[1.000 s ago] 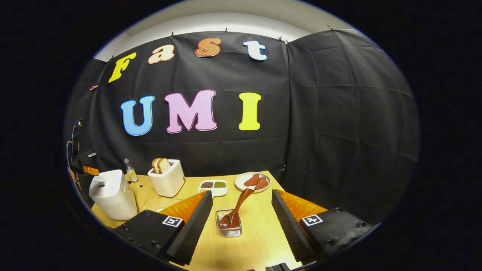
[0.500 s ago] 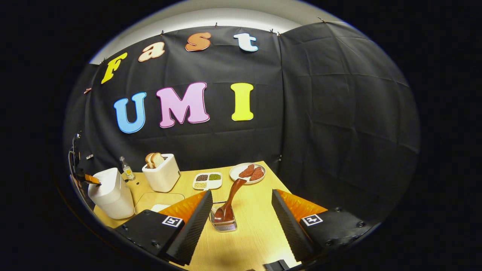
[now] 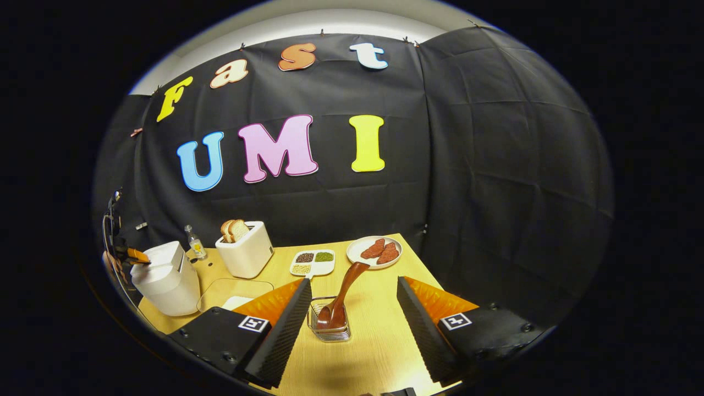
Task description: Close the left gripper, press the button to open the rice cooker; take a wooden spoon from the chopstick holder with the right hand, scoop a spoonful of rice and pour it into the rice cooker, then put the wooden spoon back into the chopstick holder.
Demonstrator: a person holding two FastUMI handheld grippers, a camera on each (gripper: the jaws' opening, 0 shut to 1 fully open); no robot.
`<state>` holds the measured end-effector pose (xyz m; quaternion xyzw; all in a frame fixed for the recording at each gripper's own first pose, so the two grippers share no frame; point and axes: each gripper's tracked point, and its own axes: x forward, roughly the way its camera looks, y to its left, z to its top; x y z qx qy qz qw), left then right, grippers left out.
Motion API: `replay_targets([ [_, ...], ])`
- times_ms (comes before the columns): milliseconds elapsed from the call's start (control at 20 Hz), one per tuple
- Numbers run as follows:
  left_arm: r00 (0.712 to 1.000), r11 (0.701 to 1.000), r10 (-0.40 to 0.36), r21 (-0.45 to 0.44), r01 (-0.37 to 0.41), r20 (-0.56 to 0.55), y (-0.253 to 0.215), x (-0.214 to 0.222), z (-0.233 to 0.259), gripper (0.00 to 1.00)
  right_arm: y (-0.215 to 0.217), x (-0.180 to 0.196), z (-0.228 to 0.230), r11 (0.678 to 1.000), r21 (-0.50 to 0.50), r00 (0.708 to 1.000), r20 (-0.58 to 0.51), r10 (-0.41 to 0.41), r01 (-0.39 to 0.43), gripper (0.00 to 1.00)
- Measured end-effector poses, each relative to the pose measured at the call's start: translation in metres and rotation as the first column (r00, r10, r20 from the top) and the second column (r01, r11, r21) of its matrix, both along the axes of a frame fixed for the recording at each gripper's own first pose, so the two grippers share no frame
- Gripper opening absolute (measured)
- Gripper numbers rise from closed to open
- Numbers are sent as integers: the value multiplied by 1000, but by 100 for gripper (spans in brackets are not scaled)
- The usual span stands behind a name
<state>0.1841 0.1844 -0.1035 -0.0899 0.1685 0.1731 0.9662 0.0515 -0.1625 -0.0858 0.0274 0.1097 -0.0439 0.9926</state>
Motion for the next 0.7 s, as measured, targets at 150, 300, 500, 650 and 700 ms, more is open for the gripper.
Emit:
replay_targets([
  [150, 993, 983, 52, 172, -70, 106, 0, -18, 57, 6, -3, 14, -6, 999, 7, 999, -4, 40, -40, 97],
  [300, 982, 952, 62, 285, -112, 178, -19, -39, 102, 6, -1, 33, -10, 996, 0, 996, 14, 94, -94, 98],
  [500, 970, 966, 37, 241, -96, 240, -64, -75, 113, 6, 5, 51, -19, 990, 3, 990, 2, 144, -144, 98],
  [650, 967, 983, 36, 163, -79, 253, -91, -100, 102, 7, 4, 60, -24, 989, 11, 989, -7, 148, -148, 98],
  [700, 968, 986, 42, 148, -81, 248, -96, -108, 96, 7, 3, 63, -28, 989, 18, 989, -16, 149, -148, 98],
])
